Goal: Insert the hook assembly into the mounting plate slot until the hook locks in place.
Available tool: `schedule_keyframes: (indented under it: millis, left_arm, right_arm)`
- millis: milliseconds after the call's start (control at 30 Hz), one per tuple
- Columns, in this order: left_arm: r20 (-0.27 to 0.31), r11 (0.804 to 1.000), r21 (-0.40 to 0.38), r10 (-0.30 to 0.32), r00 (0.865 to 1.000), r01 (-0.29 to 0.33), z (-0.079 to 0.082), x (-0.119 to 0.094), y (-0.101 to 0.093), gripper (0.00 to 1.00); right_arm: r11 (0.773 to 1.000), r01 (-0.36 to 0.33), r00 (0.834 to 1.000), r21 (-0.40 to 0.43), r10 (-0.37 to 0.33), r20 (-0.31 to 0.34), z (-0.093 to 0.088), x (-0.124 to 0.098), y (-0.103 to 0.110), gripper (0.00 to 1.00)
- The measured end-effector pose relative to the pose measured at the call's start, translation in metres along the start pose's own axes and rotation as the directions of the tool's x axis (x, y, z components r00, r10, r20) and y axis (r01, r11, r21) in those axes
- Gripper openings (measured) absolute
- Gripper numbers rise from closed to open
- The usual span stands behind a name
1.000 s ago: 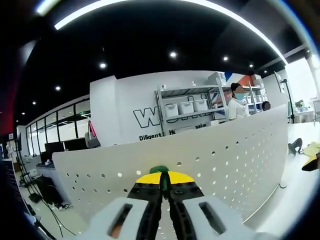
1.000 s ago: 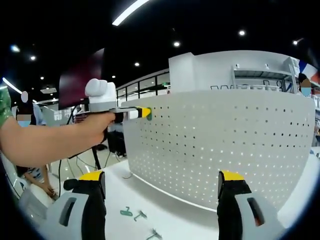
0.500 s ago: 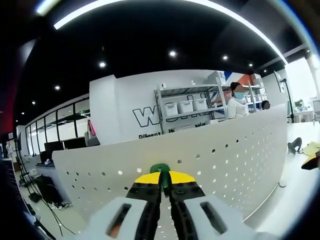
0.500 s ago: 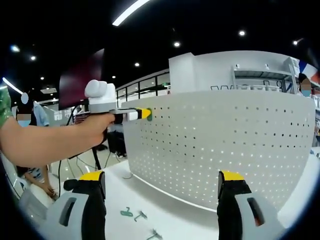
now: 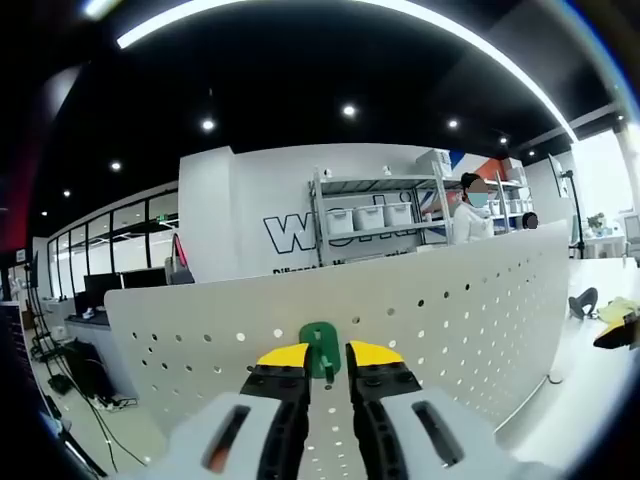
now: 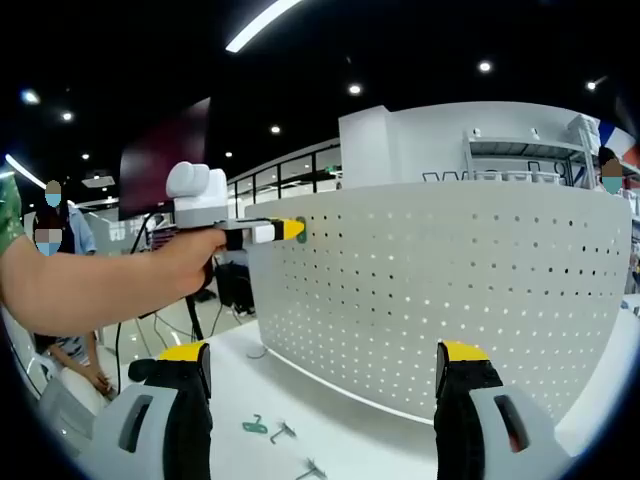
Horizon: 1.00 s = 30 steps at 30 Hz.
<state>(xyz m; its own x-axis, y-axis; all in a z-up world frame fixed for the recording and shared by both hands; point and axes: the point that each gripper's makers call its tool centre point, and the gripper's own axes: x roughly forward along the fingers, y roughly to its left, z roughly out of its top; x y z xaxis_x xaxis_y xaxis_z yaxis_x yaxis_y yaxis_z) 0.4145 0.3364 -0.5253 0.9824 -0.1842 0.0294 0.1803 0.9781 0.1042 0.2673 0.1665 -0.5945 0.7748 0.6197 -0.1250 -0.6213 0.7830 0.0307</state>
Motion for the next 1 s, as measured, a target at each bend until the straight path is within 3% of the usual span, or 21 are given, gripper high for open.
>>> schedule_keyframes:
  millis: [500, 1000]
  left_arm:
    - [-0.024, 0.999, -0.039, -0.038, 0.999, 0.037, -0.017, -0.01, -0.003, 0.34]
    - [-0.064, 0.99, -0.086, -0.119, 0.991, 0.113, -0.035, -0.025, -0.022, 0.54]
  right_arm:
    - [1.0, -0.006, 1.0, -0.006, 0.007, 0.001, 0.001, 0.002, 0.004, 0.95]
    - [1.0, -0.007, 1.0, -0.014, 0.008, 0.017, 0.008, -0.001, 0.008, 0.96]
